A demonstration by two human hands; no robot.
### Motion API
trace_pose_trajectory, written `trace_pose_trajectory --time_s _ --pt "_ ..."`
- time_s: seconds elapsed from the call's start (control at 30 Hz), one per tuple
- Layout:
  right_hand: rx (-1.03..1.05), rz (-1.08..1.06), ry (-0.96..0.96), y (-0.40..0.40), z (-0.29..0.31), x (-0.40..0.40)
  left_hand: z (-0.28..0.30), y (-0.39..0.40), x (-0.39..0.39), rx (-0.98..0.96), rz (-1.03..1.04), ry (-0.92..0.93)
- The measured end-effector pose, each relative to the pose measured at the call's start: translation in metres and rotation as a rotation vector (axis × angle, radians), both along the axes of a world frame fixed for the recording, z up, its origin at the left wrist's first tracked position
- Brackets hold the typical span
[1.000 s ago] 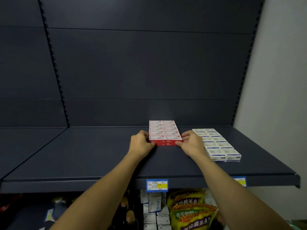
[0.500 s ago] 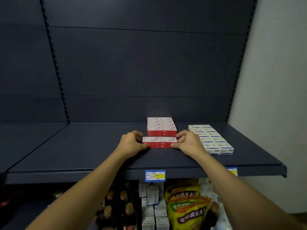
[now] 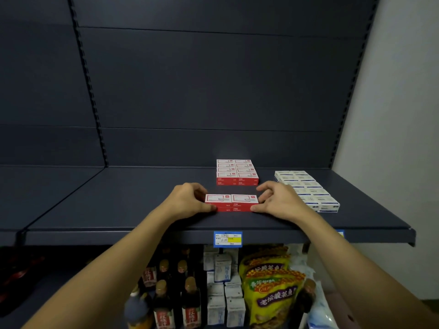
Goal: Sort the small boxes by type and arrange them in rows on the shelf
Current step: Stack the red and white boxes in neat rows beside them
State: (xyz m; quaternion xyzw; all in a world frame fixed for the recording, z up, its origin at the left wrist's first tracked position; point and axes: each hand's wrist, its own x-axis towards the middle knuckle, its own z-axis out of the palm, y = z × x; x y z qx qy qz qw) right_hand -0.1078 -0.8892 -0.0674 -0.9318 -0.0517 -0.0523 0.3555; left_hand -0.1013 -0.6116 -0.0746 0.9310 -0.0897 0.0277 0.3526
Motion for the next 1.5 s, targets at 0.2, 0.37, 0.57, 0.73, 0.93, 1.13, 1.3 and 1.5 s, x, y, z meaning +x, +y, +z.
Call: trace_pose_trajectory --time_s 0.2,0.37,0.57,0.73,0.93,1.13,1.3,1.5 --pt "-0.139 0.162 0.099 0.001 0.017 0.008 0.013 -0.01 0.01 0.108 -0.142 0.027" --pt "-0.1 0.218 0.172 0.002 0.013 0.019 0.011 -0.013 0.016 0.033 -0.22 0.104" --pt "-0.067 0.218 0.183 0.001 0.011 0.026 0.008 -0.014 0.019 -0.022 -0.21 0.123" --pt "-0.055 0.229 0.162 0.002 0.011 0.025 0.007 -0.015 0.019 -0.035 -0.209 0.116" --pt "-0.059 0.262 0.141 0.0 0.005 0.021 0.005 -0.012 0.014 -0.026 -0.223 0.088" --pt "-0.054 0.288 0.138 -0.002 0.006 0.018 0.003 -0.011 0.01 -0.047 -0.226 0.078" --pt "-0.027 0.318 0.155 -0.002 0.008 0.017 0.001 -0.011 0.008 -0.065 -0.215 0.057" --pt "-0.005 0.319 0.166 0.002 0.01 0.014 0.001 -0.01 0.005 -0.06 -0.216 0.058"
